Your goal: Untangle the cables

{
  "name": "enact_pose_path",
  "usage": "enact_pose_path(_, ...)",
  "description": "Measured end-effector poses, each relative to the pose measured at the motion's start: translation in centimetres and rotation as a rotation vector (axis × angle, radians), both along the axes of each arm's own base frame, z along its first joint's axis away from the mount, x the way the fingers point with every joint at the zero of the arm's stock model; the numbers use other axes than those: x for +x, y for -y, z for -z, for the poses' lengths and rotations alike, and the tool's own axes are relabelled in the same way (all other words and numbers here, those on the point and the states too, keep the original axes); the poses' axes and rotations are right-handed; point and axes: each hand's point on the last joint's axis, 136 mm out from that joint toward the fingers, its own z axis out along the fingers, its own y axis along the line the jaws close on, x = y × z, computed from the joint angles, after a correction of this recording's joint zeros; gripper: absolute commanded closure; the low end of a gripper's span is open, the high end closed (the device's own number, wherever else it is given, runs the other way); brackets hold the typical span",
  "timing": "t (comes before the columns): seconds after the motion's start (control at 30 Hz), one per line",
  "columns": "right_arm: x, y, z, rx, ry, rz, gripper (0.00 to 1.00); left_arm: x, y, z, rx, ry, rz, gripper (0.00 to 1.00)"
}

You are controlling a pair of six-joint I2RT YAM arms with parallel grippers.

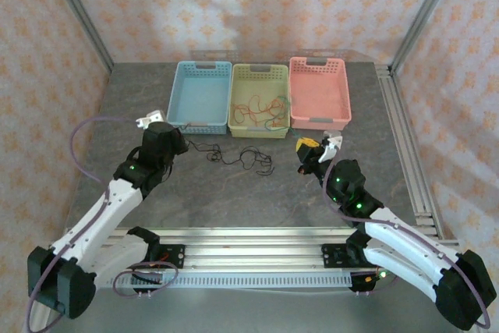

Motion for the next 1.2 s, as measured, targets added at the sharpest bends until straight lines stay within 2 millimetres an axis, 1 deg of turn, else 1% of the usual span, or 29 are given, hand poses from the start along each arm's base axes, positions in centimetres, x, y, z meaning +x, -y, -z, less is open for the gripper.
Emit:
enact_pose_path(0.1,-0.2,-0.4,-0.2,0.006,0.006,-0.026,1.00,-0.4,0.8,0.5,-0.029,-0.026,0.038,1.00)
enact_pose_path(0.13,-0.2,-0.6,-0.3,0.010,0.010,-0.038,1.00,-0.4,1.2,0.9,-0.040,-0.044,0.055,0.96)
enact_pose_path(0.23,-0.5,-1.4,-0.5,0.019,0.020,-0.083,1.00,-0.7,2.4,2.7,-0.065,-0.129,0.109,0.52)
enact_pose_path(0.27,-0.6,-1.7,-0.5,0.019,0.020,-0.098,1.00,-0.9,2.8,3.5,-0.075,-0.164,0.126,0.44)
enact_pose_path(0.3,-0.6,-1.9,-0.4,0.020,0.019,-0.112,1.00,-1.1,3.1,4.1,-0.084,-0.192,0.139,0.40)
enact_pose_path(0.33,-0.7,-2.2,-0.3,0.019,0.017,-0.127,1.00,-1.4,3.4,4.6,-0.092,-0.219,0.150,0.37)
enact_pose_path(0.43,-0.9,-3.0,0.2,0.015,0.005,-0.170,1.00,-2.4,4.0,5.2,-0.119,-0.272,0.174,0.35)
enact_pose_path(0.5,-1.0,-3.4,0.5,0.009,-0.005,-0.194,1.00,-2.7,4.4,4.8,-0.129,-0.282,0.190,0.35)
enact_pose_path(0.57,-1.1,-3.8,0.9,0.005,-0.016,-0.219,1.00,-2.8,4.7,3.7,-0.143,-0.271,0.207,0.34)
enact_pose_path(0.67,-1.5,-4.6,1.4,-0.003,-0.030,-0.263,1.00,-2.8,5.0,1.2,-0.163,-0.229,0.225,0.32)
enact_pose_path(0.73,-2.0,-5.3,1.7,-0.013,-0.034,-0.304,1.00,-2.4,5.3,-1.1,-0.174,-0.190,0.235,0.30)
enact_pose_path(0.83,-2.8,-6.4,2.1,-0.029,-0.039,-0.367,1.00,-1.3,5.7,-4.9,-0.188,-0.123,0.245,0.30)
enact_pose_path(0.9,-3.2,-7.0,2.3,-0.038,-0.039,-0.407,1.00,-0.4,6.2,-7.0,-0.202,-0.091,0.262,0.31)
enact_pose_path(0.97,-3.6,-7.5,2.4,-0.043,-0.035,-0.442,1.00,0.4,7.0,-8.2,-0.219,-0.077,0.285,0.31)
enact_pose_path(1.03,-4.0,-7.9,2.3,-0.045,-0.025,-0.475,1.00,1.0,7.9,-8.4,-0.220,-0.084,0.323,0.31)
enact_pose_path(1.1,-4.3,-8.3,2.1,-0.045,-0.014,-0.502,1.00,1.3,8.8,-7.9,-0.195,-0.115,0.359,0.31)
enact_pose_path(1.2,-4.7,-8.6,1.8,-0.046,-0.002,-0.533,1.00,1.7,10.8,-7.0,-0.151,-0.152,0.419,0.31)
